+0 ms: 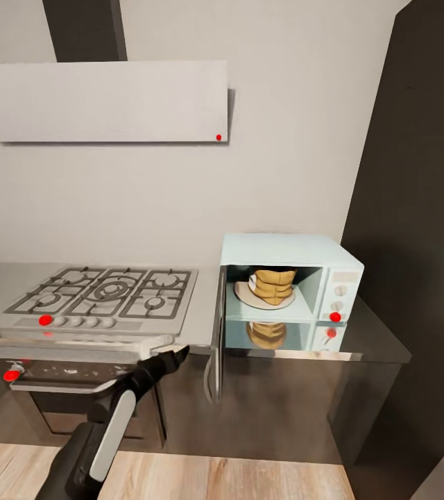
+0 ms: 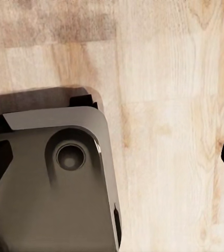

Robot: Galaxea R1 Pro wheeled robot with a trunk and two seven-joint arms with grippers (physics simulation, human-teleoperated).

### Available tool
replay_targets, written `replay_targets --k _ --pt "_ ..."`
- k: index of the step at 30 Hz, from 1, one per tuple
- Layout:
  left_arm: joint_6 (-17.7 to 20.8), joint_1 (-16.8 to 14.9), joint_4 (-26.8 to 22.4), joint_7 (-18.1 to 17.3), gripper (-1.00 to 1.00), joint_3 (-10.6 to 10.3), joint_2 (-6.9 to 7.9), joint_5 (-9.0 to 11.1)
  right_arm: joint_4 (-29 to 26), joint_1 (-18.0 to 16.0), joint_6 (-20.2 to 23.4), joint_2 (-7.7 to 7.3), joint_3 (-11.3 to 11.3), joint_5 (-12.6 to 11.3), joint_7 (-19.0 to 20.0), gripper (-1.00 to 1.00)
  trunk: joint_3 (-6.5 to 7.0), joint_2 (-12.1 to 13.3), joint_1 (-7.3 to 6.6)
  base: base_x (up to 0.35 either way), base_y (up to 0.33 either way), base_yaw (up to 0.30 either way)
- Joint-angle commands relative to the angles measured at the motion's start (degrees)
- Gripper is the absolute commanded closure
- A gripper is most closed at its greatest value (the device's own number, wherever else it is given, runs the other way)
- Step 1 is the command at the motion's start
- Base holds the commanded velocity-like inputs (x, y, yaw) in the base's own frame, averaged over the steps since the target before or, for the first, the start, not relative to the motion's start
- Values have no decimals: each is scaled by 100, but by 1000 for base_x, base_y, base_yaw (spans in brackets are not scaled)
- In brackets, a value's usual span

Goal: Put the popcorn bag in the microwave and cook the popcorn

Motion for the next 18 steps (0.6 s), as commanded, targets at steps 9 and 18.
replay_targets --k 9,18 --pt "-12 -5 61 -1107 -100 -275 -20 -899 18 -7 -40 6 -40 48 -7 -100 -3 -5 1 0 0 -24" --pt "-36 -5 69 -1163 -100 -298 -39 -926 18 -7 -38 6 -40 40 -5 -100 32 -5 1 0 0 -205"
